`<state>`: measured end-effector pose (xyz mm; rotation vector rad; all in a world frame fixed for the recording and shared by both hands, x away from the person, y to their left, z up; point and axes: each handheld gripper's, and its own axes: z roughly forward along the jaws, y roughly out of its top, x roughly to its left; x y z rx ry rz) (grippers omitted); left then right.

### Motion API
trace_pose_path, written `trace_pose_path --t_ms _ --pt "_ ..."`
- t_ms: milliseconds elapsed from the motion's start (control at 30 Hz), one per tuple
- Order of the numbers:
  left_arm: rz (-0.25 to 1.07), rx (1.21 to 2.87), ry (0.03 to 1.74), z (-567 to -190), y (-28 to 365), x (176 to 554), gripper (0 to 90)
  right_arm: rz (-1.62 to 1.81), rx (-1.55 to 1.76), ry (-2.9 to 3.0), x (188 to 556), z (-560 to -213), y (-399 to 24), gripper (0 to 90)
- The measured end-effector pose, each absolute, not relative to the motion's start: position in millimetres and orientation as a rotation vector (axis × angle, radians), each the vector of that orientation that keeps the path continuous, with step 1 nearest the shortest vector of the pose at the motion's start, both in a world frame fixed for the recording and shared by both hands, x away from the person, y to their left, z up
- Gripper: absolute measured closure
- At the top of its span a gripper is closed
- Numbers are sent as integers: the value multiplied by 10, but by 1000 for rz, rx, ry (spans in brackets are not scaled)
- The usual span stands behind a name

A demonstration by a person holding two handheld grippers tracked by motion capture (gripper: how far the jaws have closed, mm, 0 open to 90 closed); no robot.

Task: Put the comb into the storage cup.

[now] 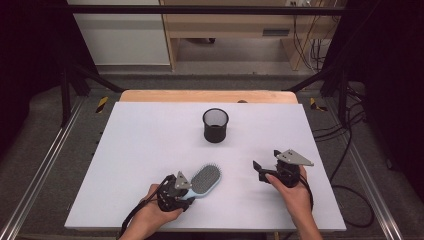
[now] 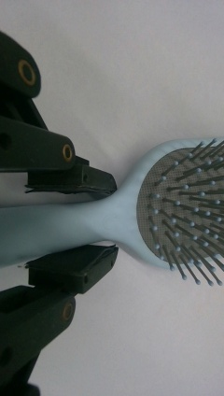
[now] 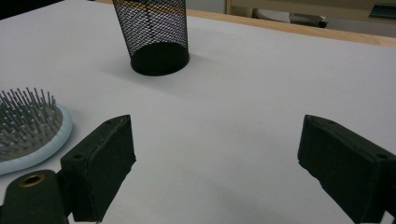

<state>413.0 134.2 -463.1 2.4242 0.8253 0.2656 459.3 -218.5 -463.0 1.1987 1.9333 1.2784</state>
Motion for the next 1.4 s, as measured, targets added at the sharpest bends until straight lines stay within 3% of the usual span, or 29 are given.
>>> trace_pose_path --t_ms 467,933,1400 --pt "270 2416 803 -4645 1368 4137 689 1266 1199 1945 4582 -4629 -2184 121" --pt "256 2470 652 -4625 1367 4294 693 1275 1209 1924 4577 -4599 -2201 131" --pt "259 2405 667 -4653 1410 4327 694 1272 1216 1921 4557 -4602 -2193 131"
